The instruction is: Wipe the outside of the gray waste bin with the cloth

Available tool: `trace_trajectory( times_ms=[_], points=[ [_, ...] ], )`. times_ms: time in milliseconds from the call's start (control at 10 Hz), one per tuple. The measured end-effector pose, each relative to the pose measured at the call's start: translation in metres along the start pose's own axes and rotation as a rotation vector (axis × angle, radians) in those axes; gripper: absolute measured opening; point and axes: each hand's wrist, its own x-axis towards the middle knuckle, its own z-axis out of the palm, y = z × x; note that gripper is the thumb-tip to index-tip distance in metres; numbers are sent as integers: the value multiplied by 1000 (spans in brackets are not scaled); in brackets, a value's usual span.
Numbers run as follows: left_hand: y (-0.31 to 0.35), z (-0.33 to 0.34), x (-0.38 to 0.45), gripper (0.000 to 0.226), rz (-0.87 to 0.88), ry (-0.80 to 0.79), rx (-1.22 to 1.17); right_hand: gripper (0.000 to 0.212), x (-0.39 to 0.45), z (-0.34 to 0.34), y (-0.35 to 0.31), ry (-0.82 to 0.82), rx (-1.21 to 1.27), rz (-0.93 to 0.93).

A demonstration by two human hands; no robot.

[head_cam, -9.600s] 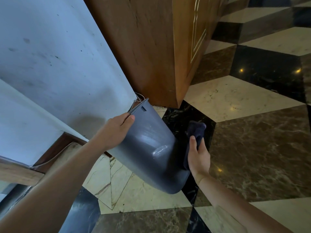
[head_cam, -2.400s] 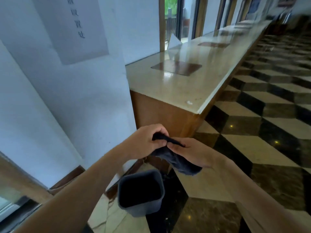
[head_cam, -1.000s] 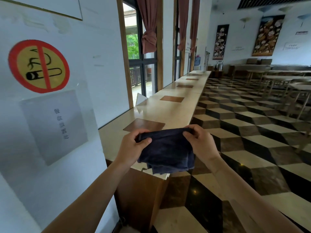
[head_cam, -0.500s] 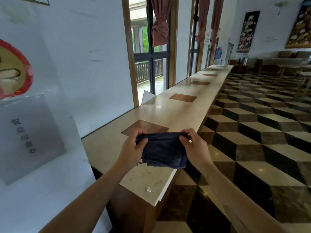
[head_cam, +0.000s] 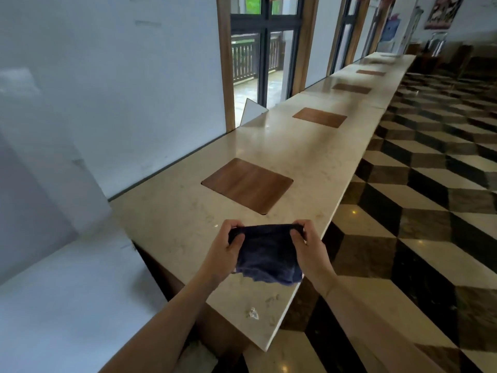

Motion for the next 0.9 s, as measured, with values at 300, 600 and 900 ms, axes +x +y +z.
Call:
trace_trajectory(
  times_ms=[300, 600, 900],
  points=[
    [-90, 19, 42, 11, -204, -142, 135, 8, 55, 47, 81, -91, -59, 226],
    [-170, 52, 86, 7, -428, -145, 362, 11, 126, 79, 151, -231, -184, 272],
    [-188, 59, 81, 21, -192, -46, 811, 17, 139, 81, 166, -160, -744, -2]
  ],
)
